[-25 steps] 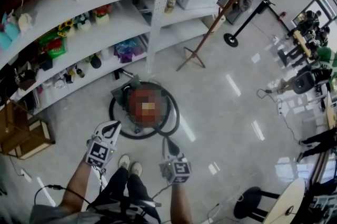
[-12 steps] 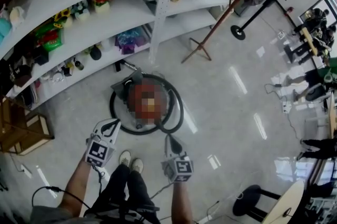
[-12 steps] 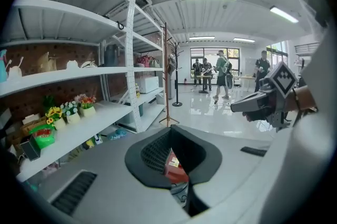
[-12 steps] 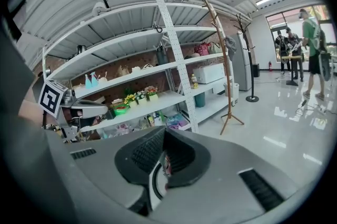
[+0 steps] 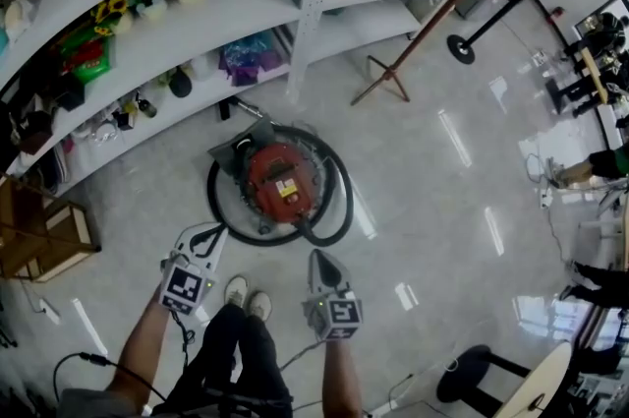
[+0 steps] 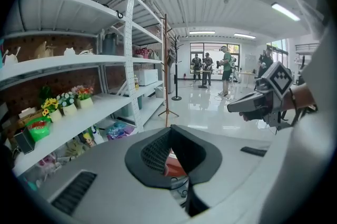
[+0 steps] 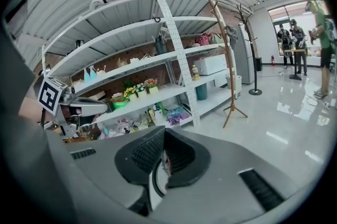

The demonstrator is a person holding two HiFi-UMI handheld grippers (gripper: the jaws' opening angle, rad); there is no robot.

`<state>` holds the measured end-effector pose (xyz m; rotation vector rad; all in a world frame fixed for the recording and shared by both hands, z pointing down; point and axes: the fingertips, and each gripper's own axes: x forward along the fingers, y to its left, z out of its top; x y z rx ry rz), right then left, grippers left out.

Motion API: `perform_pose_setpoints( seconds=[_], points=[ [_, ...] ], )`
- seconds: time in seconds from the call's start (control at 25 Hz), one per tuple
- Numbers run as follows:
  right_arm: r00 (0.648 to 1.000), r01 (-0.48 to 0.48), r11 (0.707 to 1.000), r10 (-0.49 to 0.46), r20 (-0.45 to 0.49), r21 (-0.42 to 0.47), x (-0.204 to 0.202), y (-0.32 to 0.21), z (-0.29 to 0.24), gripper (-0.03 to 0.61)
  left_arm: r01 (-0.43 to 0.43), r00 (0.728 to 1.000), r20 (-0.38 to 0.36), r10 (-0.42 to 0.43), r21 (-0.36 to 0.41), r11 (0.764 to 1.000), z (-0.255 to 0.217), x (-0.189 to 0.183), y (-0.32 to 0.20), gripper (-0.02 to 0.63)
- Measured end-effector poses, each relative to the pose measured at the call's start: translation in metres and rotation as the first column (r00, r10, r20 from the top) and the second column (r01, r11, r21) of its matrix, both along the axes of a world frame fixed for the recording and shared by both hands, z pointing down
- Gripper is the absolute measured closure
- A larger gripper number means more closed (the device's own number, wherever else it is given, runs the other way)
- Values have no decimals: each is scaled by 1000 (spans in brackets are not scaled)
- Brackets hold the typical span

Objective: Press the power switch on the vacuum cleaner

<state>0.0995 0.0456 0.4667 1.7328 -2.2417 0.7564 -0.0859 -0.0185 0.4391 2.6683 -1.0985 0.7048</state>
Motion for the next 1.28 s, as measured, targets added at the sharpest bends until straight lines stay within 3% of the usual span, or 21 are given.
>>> perform_pose_setpoints(
  seconds=[0.56,1.28],
  points=[
    [1000,-11,998,11,-2,-69,8,-11,68,568,-19,1000,4,19,-64,998,77,8,-1,607],
    [1000,21,996,-20,13,-84,-9,-32,151,568,-37,998,47,41,-93,995,161,-11,-10,607]
  ],
)
